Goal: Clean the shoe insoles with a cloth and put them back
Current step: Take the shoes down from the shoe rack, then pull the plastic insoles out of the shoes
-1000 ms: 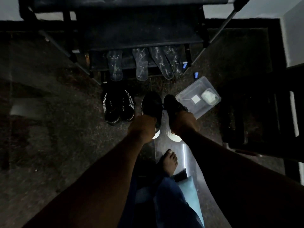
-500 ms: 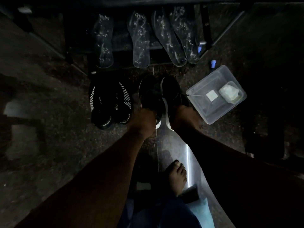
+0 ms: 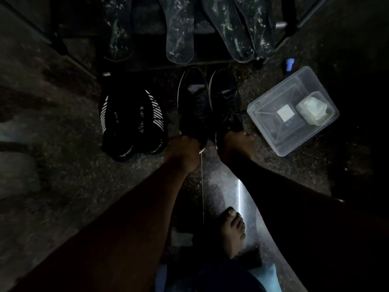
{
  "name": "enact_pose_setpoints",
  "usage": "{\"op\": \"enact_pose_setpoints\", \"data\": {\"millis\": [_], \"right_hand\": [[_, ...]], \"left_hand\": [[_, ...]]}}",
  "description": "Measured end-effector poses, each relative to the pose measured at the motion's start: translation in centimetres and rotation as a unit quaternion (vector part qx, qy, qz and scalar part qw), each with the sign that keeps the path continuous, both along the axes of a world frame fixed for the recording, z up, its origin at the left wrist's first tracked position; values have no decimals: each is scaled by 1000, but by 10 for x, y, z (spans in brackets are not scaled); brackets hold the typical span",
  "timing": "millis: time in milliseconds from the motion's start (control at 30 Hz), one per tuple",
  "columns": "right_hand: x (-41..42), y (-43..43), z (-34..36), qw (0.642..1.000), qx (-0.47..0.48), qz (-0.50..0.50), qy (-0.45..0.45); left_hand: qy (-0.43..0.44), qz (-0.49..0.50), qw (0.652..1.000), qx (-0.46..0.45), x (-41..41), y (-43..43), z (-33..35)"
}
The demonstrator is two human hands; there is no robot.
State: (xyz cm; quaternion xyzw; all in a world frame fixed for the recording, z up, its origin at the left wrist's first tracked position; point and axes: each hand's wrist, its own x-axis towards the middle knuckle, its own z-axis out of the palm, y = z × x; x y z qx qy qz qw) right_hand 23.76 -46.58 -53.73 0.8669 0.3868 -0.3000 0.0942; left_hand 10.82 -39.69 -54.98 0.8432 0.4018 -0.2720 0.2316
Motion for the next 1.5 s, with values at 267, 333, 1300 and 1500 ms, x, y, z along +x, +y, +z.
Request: {"op": "enact_pose_setpoints", "data": {"millis": [267, 333, 1300, 1500], "right_hand": [[-4, -4, 0, 999, 15, -7, 45], [-6, -10, 10, 998, 22, -4, 58], [-84, 74, 336, 987, 121, 76, 71], [-94, 105, 411, 987, 128, 82, 52]], "left_hand": [[-7, -7, 1000, 22, -1, -1, 8], [-22, -3, 1000, 16, -1, -3, 24], [-94, 33, 990, 97, -81, 77, 369], [-134, 62, 986, 83, -89, 105, 426]]}}
